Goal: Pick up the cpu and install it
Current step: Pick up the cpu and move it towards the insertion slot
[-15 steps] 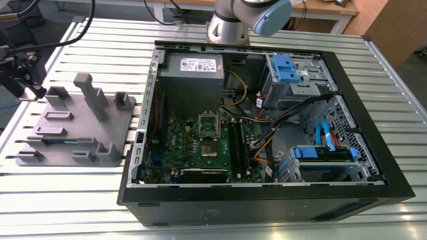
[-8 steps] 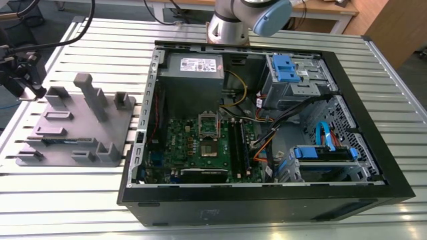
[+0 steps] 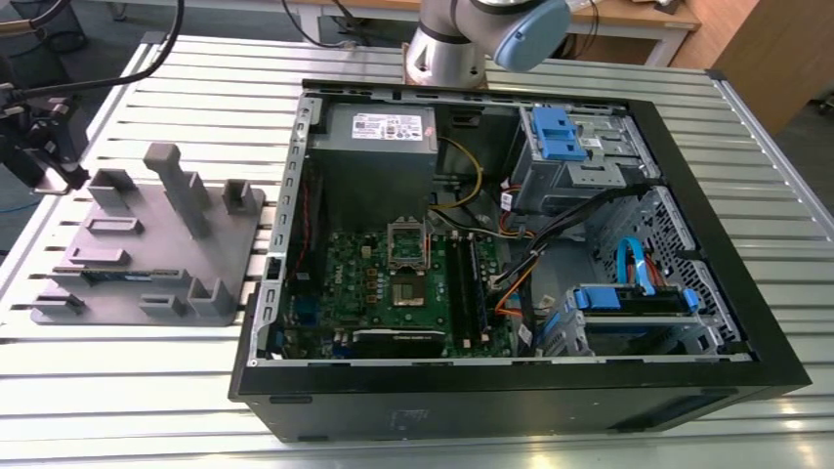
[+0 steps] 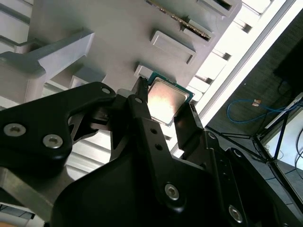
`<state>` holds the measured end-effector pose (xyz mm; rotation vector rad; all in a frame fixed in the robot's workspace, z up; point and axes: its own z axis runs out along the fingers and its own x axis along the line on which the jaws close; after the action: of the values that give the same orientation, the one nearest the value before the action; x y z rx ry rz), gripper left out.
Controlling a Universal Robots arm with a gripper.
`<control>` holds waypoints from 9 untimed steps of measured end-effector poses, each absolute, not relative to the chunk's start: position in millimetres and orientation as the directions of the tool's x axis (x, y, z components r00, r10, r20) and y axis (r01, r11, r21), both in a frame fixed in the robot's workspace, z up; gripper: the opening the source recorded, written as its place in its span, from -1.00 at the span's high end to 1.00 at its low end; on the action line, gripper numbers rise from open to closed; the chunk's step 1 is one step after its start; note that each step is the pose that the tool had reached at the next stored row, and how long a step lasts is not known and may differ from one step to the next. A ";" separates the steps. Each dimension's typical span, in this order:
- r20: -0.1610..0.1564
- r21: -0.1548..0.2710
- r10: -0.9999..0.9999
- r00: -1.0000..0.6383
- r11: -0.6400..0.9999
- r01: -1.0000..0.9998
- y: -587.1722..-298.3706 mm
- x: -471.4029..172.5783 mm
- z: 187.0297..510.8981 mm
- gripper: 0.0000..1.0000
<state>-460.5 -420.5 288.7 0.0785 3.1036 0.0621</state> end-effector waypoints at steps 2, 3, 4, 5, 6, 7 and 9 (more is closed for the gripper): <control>-0.035 0.041 0.051 -0.998 0.998 0.050 -420.5 -460.5 289.9 0.06; -0.035 0.041 0.051 -0.998 0.998 0.050 -420.5 -460.5 290.3 0.06; -0.035 0.041 0.051 -0.998 0.998 0.050 -420.5 -460.5 290.8 0.06; -0.035 0.041 0.051 -0.998 0.998 0.050 -420.5 -460.5 291.2 0.06; -0.035 0.041 0.051 -0.998 0.998 0.050 -420.5 -460.5 291.5 0.06; -0.036 0.041 0.051 -0.998 0.998 0.050 -420.5 -460.4 291.7 0.06; -0.036 0.041 0.051 -0.998 0.998 0.050 -420.5 -460.5 291.8 0.06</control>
<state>-460.5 -420.5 291.8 0.0785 3.1033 0.0625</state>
